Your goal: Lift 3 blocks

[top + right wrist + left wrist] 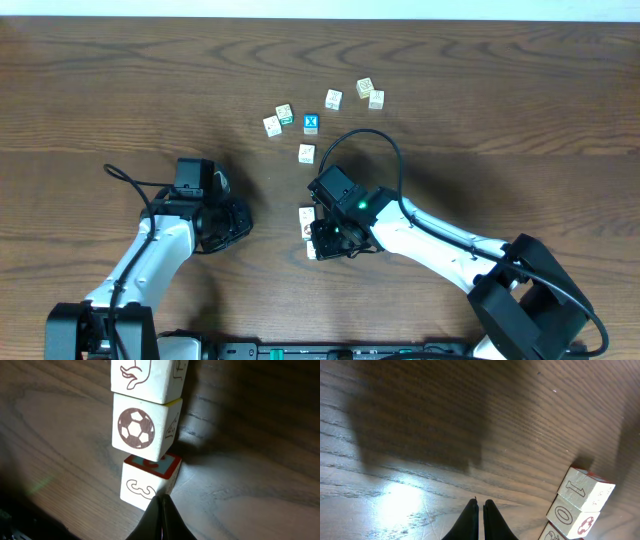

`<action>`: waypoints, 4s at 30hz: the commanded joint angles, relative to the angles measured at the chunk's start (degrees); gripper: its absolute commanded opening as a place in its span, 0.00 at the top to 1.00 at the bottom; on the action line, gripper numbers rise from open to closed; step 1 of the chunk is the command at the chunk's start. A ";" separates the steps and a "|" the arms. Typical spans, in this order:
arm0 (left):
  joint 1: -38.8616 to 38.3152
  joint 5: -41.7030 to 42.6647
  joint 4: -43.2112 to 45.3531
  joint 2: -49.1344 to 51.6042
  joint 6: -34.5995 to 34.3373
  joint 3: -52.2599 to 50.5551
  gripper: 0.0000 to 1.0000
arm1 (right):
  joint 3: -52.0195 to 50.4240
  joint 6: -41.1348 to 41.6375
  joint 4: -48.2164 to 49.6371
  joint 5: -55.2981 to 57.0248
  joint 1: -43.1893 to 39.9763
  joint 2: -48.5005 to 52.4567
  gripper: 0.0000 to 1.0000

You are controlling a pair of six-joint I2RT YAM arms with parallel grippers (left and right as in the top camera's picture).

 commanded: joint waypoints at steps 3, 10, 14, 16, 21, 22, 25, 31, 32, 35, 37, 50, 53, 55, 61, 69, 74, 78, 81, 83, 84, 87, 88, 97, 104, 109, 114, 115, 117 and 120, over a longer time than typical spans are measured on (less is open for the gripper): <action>0.24 -0.52 -0.20 -0.52 1.18 -0.33 0.93 | -0.33 -0.17 -0.09 0.59 -0.26 0.24 0.99; 0.26 -0.52 -0.20 -0.52 1.20 -0.33 0.93 | -0.33 -2.03 -0.57 -0.46 -2.43 0.24 0.99; 0.24 -0.52 -0.17 -0.52 1.18 -0.33 0.93 | -0.33 -2.03 -1.16 -0.39 -3.82 0.24 0.99; 0.26 -0.52 -0.15 -0.52 1.18 -0.33 0.93 | -0.33 -2.03 -1.81 -0.20 -4.20 0.24 0.99; 0.26 -0.52 -0.17 -0.52 1.18 -0.33 0.93 | -0.35 -1.99 -2.32 -0.22 -3.34 0.24 0.99; 0.26 -0.52 -0.17 -0.52 1.18 -0.33 0.93 | -0.35 -1.92 -2.19 -0.20 -2.99 0.24 0.99; 0.24 -0.52 -0.17 -0.52 1.18 -0.33 0.93 | -0.35 -1.09 -1.79 -0.15 -2.36 0.24 0.99; 0.26 -0.52 -0.17 -0.52 1.18 -0.33 0.93 | -0.37 -0.24 -1.55 0.52 -2.25 0.46 0.99; 0.26 -0.52 -0.17 -0.52 1.18 -0.33 0.93 | -0.37 -0.24 -1.55 0.63 -2.25 0.55 0.99; 0.26 -0.52 -0.17 -0.52 1.18 -0.33 0.93 | -0.37 -0.26 -1.57 0.68 -2.25 1.18 0.99; 0.24 -0.52 -0.17 -0.52 1.18 -0.33 0.93 | -0.37 -0.26 -1.51 0.63 -2.25 2.01 0.99; 0.26 -0.55 -0.17 -0.52 1.20 -0.33 0.93 | -0.37 -0.28 3.41 -5.75 -2.23 6.14 0.99; 0.26 -0.55 -0.15 -0.52 1.20 -0.33 0.93 | -0.37 -0.28 3.41 -5.79 -2.23 6.14 0.99; 0.26 -0.55 -0.15 -0.52 1.22 -0.33 0.93 | -0.37 -0.28 3.41 -5.79 -2.23 6.14 0.99; 0.26 -0.55 -0.17 -0.52 1.42 -0.33 0.93 | -0.37 -0.26 2.82 -5.46 -2.23 6.14 0.99; 0.26 -0.55 -0.17 -0.52 1.42 -0.33 0.93 | -0.37 -0.76 -6.60 -0.83 -0.92 6.14 0.99; 0.26 -0.55 -0.15 -0.52 1.42 -0.33 0.93 | -0.37 -0.94 -7.37 -0.83 4.17 6.14 0.99; 0.24 -0.55 -0.17 -0.52 1.42 -0.33 0.93 | -0.37 0.46 -6.01 0.28 7.74 6.14 0.99; 0.26 -0.55 -0.22 -0.52 1.42 -0.33 0.93 | -0.37 2.01 -5.62 1.77 8.66 6.14 0.99; 0.26 -0.55 -0.22 -0.52 1.44 -0.33 0.93 | -0.37 2.08 -5.09 1.79 8.59 6.14 0.99; 0.26 -0.55 -0.20 -0.52 1.44 -0.33 0.93 | -0.37 2.10 -4.81 1.97 8.57 6.14 0.99; 0.26 -0.55 -0.20 -0.52 1.44 -0.33 0.93 | -0.37 2.05 -3.54 2.86 8.59 6.14 0.99; 0.24 -0.55 -0.22 -0.52 1.44 -0.33 0.93 | -0.37 2.03 -3.04 2.86 8.59 6.14 0.99; 0.26 -0.55 -0.20 -0.52 1.44 -0.33 0.93 | -0.37 1.84 -0.44 5.97 8.59 6.14 0.99; 0.26 -0.55 -0.20 -0.52 1.60 -0.33 0.93 | -0.37 1.60 -0.04 10.08 8.57 6.14 0.99; 0.24 -0.55 -0.22 -0.52 1.60 -0.33 0.93 | -0.37 1.38 1.03 11.37 8.52 6.14 0.99; 0.24 -0.55 -0.20 -0.52 1.60 -0.33 0.93 | -0.37 1.36 1.79 11.39 8.48 6.14 0.99; 0.24 -0.55 -0.22 -0.52 1.60 -0.33 0.93 | -0.37 1.14 2.19 11.37 8.48 6.14 0.99; 0.26 -0.55 -0.22 -0.52 1.60 -0.33 0.93 | -0.37 0.98 2.82 11.39 8.48 6.14 0.99; 0.24 -0.55 -0.35 -0.52 1.60 -0.33 0.93 | -0.37 0.98 3.37 11.37 8.48 6.14 0.99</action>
